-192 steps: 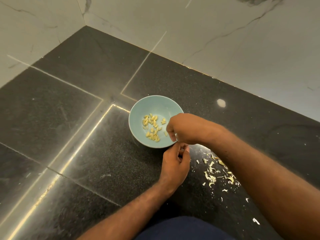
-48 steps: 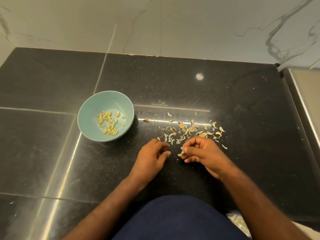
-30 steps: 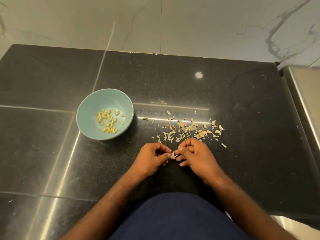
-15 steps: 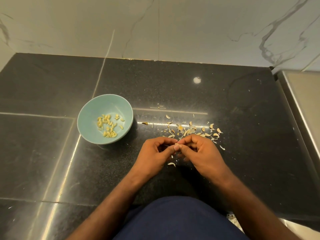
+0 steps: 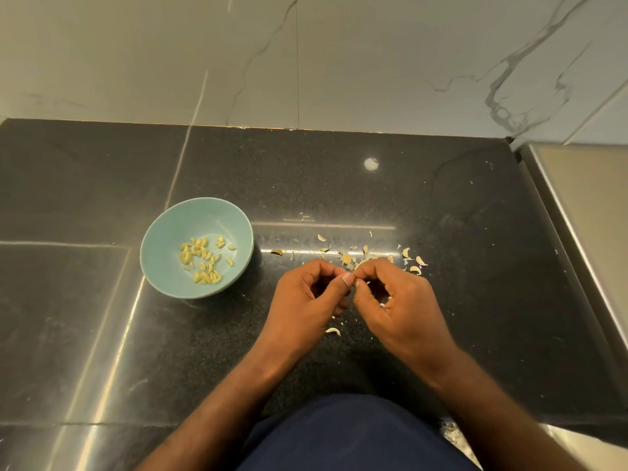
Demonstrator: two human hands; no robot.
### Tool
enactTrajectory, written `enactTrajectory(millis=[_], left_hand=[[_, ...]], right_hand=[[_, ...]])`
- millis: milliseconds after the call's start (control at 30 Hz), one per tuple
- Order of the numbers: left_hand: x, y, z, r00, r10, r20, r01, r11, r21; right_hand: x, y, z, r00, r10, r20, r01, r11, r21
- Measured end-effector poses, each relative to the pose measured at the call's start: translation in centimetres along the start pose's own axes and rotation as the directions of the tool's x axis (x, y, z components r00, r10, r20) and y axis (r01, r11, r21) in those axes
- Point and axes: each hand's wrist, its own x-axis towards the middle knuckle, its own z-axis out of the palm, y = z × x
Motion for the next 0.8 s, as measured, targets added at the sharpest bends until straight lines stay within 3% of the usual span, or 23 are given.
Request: enactTrajectory(millis=[467, 700, 800], left_hand=[[0.3, 1.7, 0.0, 0.988, 0.156, 0.021, -0.157, 0.973, 0.167], [0.6, 2.1, 0.2, 0.987, 0.156, 0.042, -0.161, 0.968, 0.194], [0.5, 2.2, 0.3, 0.986, 0.158, 0.045, -0.164, 0.966, 0.198]], right_hand=[[0.2, -0.6, 0.2, 0.963, -0.156, -0.218, 0.124, 0.980, -0.155], [0.0, -0.9, 0.1, 0.966, -0.058, -0.252, 0.058, 0.998, -0.008], [0.1, -1.3, 0.3, 0.966, 0.049, -0.254, -0.027, 0.995, 0.091]])
